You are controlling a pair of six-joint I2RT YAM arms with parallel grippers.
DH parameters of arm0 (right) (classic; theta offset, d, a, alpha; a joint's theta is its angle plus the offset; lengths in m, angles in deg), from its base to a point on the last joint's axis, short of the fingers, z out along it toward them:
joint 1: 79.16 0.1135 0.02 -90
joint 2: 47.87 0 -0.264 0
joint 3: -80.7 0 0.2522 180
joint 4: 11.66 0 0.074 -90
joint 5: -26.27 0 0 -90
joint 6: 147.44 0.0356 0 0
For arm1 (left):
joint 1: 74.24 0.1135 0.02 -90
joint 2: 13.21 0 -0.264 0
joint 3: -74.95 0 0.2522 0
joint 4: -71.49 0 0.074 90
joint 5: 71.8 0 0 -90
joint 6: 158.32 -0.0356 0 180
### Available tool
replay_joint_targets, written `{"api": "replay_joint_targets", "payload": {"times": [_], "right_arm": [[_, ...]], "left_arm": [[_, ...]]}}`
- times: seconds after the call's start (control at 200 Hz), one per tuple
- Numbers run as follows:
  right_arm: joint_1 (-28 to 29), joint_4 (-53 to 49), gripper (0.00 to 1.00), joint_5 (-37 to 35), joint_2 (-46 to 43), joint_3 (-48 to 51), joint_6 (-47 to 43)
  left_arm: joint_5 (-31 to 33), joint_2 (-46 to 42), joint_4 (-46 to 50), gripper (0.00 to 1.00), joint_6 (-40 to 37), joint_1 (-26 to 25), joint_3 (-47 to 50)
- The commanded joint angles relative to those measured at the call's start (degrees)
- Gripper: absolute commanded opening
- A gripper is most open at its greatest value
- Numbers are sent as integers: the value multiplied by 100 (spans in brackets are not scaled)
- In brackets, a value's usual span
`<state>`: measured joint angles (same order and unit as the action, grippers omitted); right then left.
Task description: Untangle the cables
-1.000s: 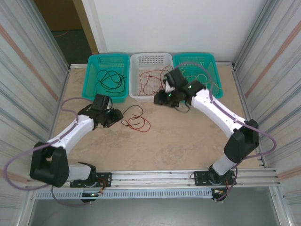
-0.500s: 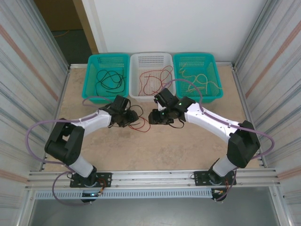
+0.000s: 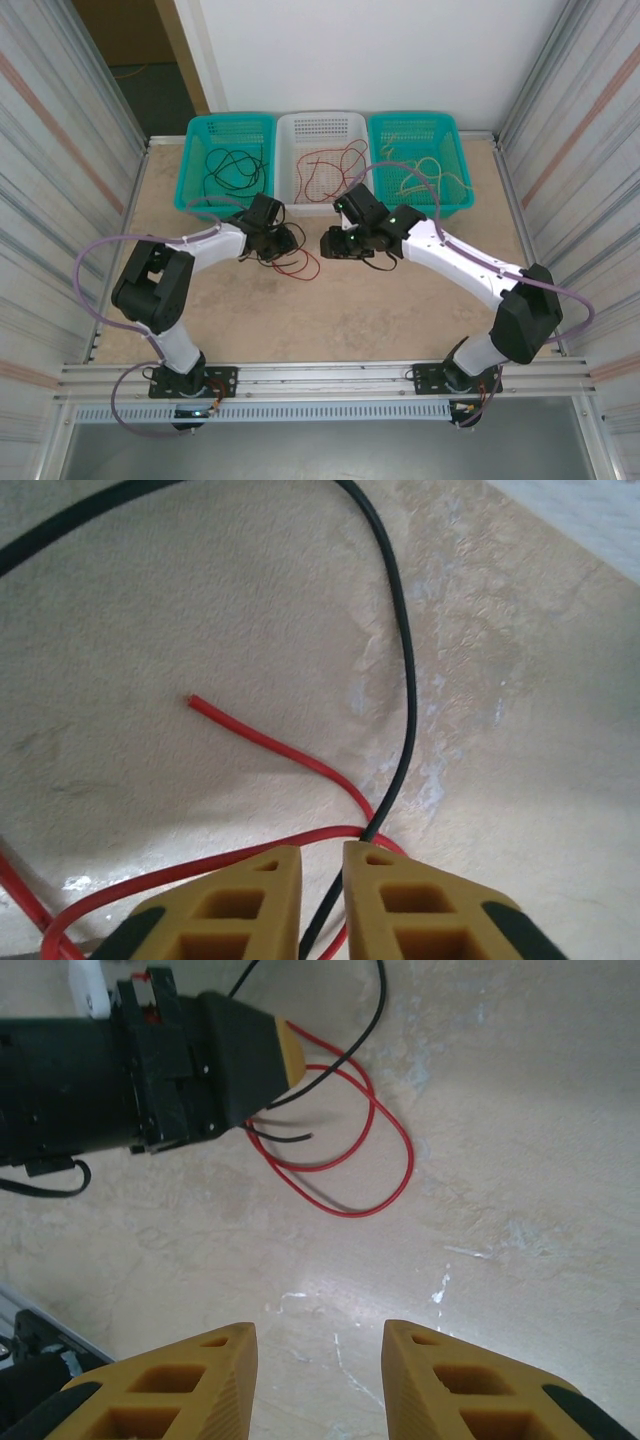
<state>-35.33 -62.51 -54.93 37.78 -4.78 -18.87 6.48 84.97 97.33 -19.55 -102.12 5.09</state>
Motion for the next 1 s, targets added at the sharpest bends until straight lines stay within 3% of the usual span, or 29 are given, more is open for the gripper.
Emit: {"api": "replay_joint_targets", "payload": {"times": [0.0,0.13,0.21,0.406,0.526,0.716,0.837,0.997], "right_arm": [[-124,-88,37,-62,-175,-107,37],[-201,-110,37,-28,-253,-98,28],[-220,-102,37,-27,-290,-79,37],[-222,-80,37,-36,-321,-14,72],[-221,-62,36,-45,-327,-1,71],[-265,-62,34,-71,-334,-27,50],[-362,-62,34,-49,-423,-42,24],[-555,-80,34,-76,-551,-70,-47]], "left_arm": [[-139,-234,49,18,116,-31,163],[-112,-276,113,30,98,-94,217],[-132,-206,145,33,91,-111,213],[-172,-161,131,22,97,-138,180],[-190,-188,166,0,39,-143,131],[9,-633,801,0,-284,-430,-253],[374,-1447,1200,0,-489,-794,-456],[281,-2616,1328,0,-413,-1013,-647]]}}
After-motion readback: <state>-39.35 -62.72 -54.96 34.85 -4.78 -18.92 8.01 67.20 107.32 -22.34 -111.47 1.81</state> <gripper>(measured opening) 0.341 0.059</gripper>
